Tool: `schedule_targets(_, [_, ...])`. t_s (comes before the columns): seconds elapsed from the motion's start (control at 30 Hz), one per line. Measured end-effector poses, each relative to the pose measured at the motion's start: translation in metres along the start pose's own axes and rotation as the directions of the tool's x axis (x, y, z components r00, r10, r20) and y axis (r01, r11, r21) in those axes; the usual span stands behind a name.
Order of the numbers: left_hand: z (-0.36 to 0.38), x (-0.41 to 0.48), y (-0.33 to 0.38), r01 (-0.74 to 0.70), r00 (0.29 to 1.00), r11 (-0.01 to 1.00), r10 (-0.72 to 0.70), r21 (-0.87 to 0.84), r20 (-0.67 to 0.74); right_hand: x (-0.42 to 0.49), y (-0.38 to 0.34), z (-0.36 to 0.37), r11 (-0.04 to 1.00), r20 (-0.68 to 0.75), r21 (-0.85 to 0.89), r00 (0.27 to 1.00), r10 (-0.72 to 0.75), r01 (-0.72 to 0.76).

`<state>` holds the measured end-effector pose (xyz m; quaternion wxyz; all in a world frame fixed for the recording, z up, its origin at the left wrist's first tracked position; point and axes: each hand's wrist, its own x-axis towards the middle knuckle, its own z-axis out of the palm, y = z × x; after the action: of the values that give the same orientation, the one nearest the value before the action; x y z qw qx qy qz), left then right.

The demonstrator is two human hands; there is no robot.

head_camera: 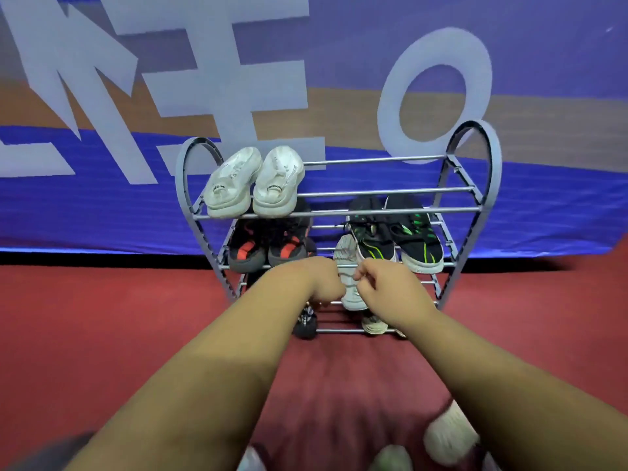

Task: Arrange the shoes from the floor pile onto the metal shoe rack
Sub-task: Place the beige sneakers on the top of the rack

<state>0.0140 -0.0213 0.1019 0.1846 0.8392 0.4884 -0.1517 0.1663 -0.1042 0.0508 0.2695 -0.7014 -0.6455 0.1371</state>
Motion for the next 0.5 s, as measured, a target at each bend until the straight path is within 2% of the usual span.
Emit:
schedule_targets(0.1, [0.071,0.024,0.000,0.084,0.990,0.995,-0.077,-0.059,0.115,-0.026,0.052,0.035,0.976,0.107,-0.037,0.971,0.215,-0.212])
schedule_targets(0.2, [0.155,0.039,-0.001,0.165,0.953,0.984,-0.143,-0.062,0.266,-0.056,0.103,0.076,0.912,0.190,-0.089,0.892,0.411,-0.401])
schedule_targets(0.37, [0.286,0.036,0.003,0.288,0.900,0.949,-0.223,-0.126,0.376,-0.111,0.165,0.140,0.835,0.414,-0.234,0.726,0.549,-0.497])
schedule_targets(0.43, [0.328,0.024,0.009,0.319,0.873,0.929,-0.209,-0.190,0.441,-0.136,0.181,0.159,0.795,0.430,-0.279,0.670,0.605,-0.539])
schedule_targets(0.5, [0.362,0.010,0.014,0.322,0.846,0.915,-0.164,-0.242,0.507,-0.156,0.192,0.175,0.707,0.384,-0.388,0.593,0.707,-0.591])
